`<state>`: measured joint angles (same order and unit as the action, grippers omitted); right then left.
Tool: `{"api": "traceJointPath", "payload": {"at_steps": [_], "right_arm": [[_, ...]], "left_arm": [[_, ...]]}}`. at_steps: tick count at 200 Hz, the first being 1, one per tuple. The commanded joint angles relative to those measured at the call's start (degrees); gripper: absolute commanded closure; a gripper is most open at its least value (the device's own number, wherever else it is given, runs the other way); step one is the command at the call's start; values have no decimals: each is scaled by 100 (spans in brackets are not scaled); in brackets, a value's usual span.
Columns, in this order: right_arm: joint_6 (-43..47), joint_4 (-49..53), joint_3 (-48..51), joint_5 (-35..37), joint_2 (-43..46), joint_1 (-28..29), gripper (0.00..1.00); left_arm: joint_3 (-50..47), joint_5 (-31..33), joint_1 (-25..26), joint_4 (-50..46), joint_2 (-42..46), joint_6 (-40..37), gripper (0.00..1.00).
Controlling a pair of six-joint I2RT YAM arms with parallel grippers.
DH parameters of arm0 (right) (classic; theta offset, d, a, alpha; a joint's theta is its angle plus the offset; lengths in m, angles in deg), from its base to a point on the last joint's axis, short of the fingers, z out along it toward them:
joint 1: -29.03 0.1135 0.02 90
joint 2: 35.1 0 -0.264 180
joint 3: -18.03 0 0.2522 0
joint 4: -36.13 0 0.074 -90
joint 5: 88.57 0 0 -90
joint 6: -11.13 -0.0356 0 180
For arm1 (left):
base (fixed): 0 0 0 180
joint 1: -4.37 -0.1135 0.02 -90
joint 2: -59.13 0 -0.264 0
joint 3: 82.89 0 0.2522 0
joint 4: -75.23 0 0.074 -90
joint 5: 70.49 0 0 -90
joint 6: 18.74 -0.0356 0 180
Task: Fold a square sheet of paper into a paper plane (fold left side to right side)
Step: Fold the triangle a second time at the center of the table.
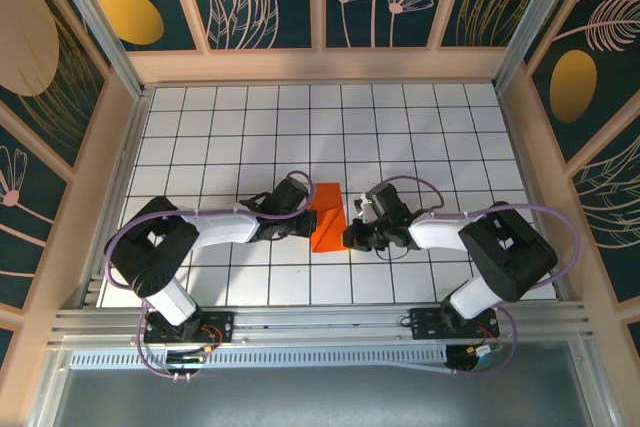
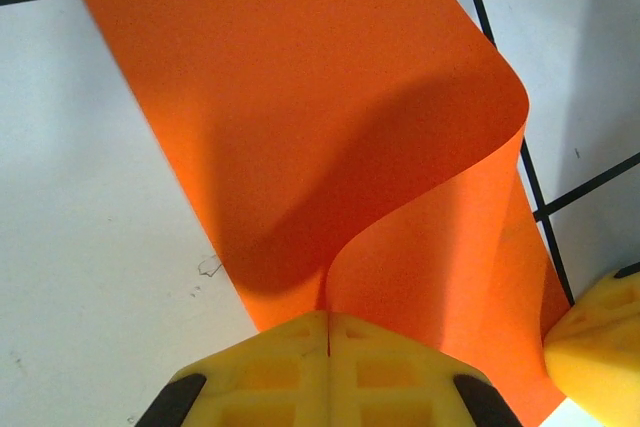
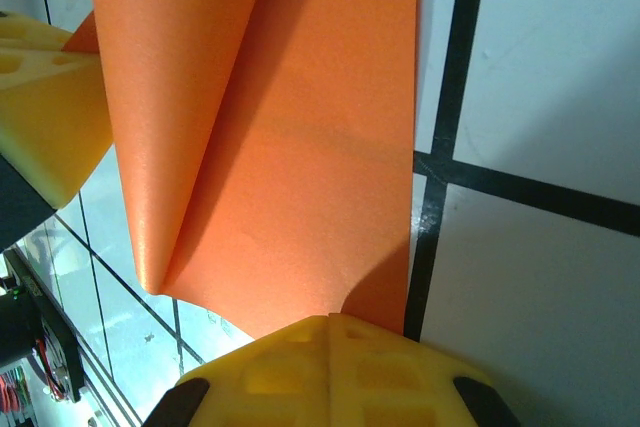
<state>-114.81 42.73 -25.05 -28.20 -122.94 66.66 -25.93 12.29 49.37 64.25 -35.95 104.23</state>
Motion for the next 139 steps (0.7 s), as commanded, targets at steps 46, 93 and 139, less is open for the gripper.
{"api": "traceJointPath", "payload": {"at_steps": [46,93,139], "right_arm": [[137,540,12,352,-216,102,100],[125,562,-76,300,-53,113,100],[131,795,-311,238,687,24,100]], "left_arm": [[88,-24,-39,51,-246,-115,100],[43,-13,-34,66,-274,-121,100],[48,-11,-36,12,-353,-126,100]]}}
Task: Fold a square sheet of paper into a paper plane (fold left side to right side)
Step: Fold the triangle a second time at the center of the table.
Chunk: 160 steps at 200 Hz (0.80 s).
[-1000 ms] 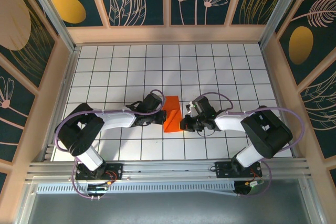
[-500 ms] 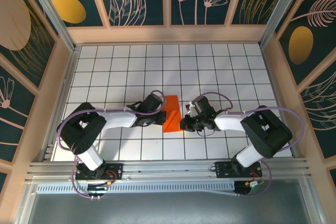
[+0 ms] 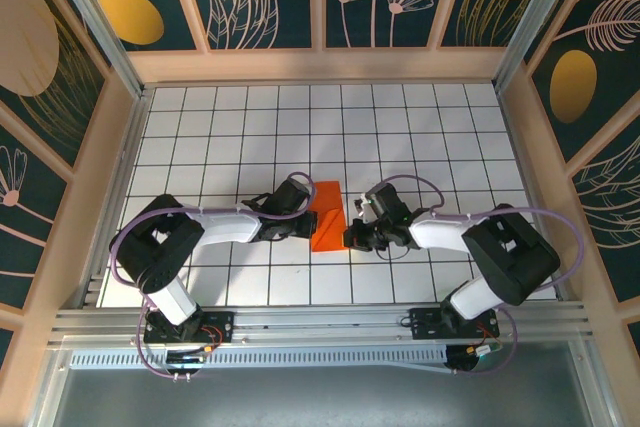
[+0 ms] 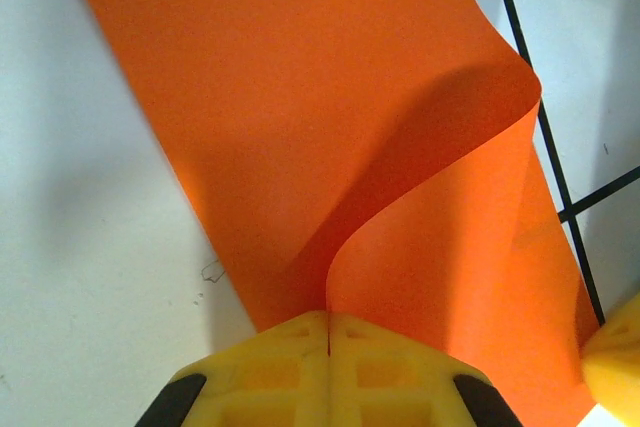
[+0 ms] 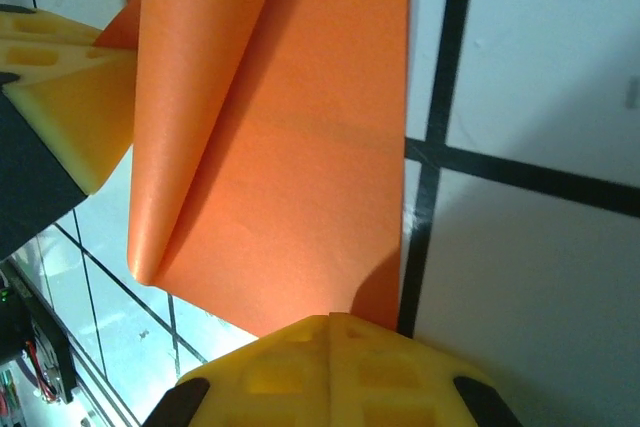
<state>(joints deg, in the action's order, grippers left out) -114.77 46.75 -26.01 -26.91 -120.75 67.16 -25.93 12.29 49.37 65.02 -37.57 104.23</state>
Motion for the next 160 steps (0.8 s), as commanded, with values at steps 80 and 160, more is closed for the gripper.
{"api": "traceJointPath", "payload": {"at_steps": [80,160], "right_arm": [[-12,299,-215,5,1334,-522,100],[-430,-674,-246,-32,763,-370,100]], "left_arm": [[48,-12,-39,-70,-338,-124,100],[47,-33,-41,-66,-304,-120,100]]}}
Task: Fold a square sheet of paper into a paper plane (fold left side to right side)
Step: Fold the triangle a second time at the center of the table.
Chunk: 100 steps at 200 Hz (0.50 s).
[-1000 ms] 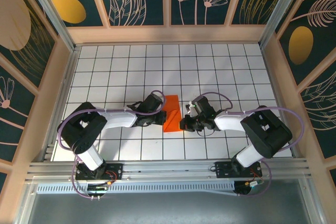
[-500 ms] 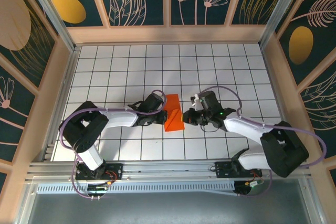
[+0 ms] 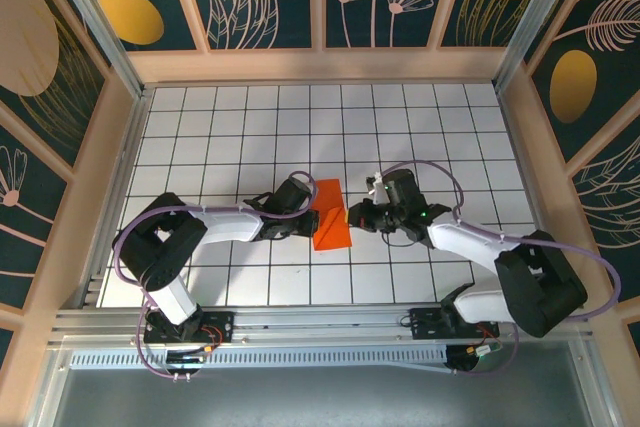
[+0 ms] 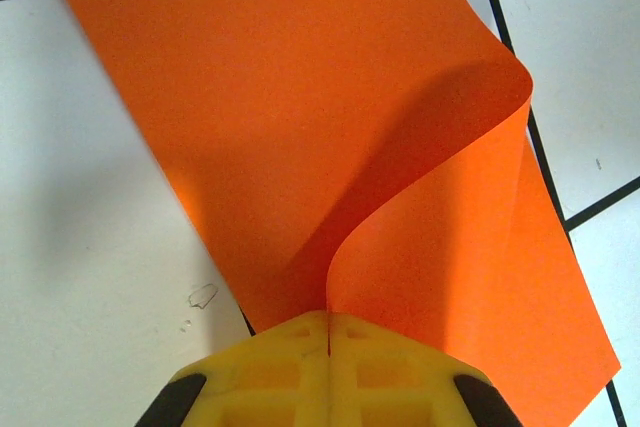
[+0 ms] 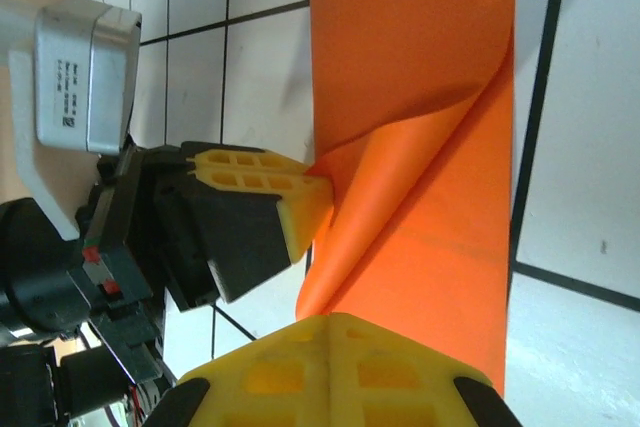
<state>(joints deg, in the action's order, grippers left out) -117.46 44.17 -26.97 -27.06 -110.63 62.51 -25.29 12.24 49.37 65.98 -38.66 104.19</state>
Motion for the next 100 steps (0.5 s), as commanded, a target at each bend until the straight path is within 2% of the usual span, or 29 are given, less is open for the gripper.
{"api": "traceJointPath", "payload": {"at_steps": [1,100], "right_arm": [[-160,-419,-152,-12,-264,101,100],[-256,-1054,-696,-122,-1539,421,100]], "left_arm": [[-20,-33,-38,-162,-195,-118,100],[-33,-38,-30,-152,-219,-120,100]]}}
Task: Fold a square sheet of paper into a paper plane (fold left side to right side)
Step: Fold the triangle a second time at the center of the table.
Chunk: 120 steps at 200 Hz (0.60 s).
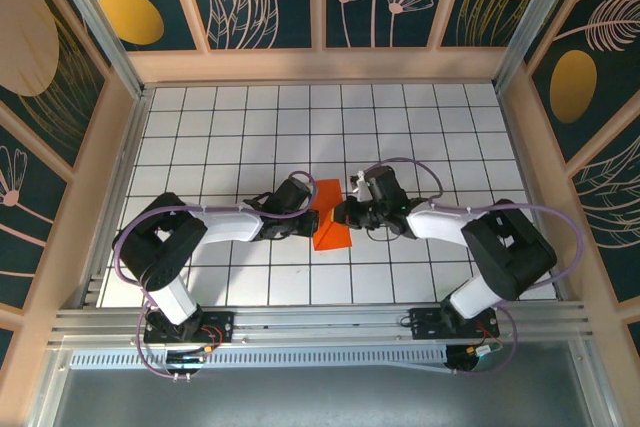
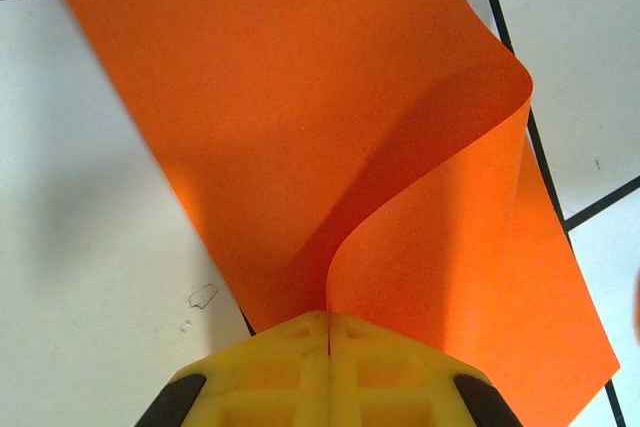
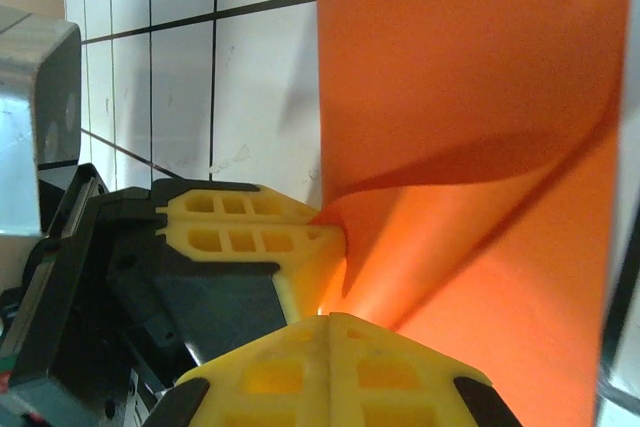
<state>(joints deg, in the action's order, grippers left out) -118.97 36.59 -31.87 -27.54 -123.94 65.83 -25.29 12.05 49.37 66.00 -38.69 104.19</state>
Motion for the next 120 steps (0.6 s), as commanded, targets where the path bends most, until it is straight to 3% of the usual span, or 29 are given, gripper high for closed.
{"api": "traceJointPath", "payload": {"at_steps": [1,120], "right_arm": [[-109,-305,-208,-69,-219,90,100],[-76,-176,-244,145,-694,267,100]], "left_arm": [[-33,-23,-32,-155,-218,-120,100],[-33,15,-40,-203,-194,-133,100]]}}
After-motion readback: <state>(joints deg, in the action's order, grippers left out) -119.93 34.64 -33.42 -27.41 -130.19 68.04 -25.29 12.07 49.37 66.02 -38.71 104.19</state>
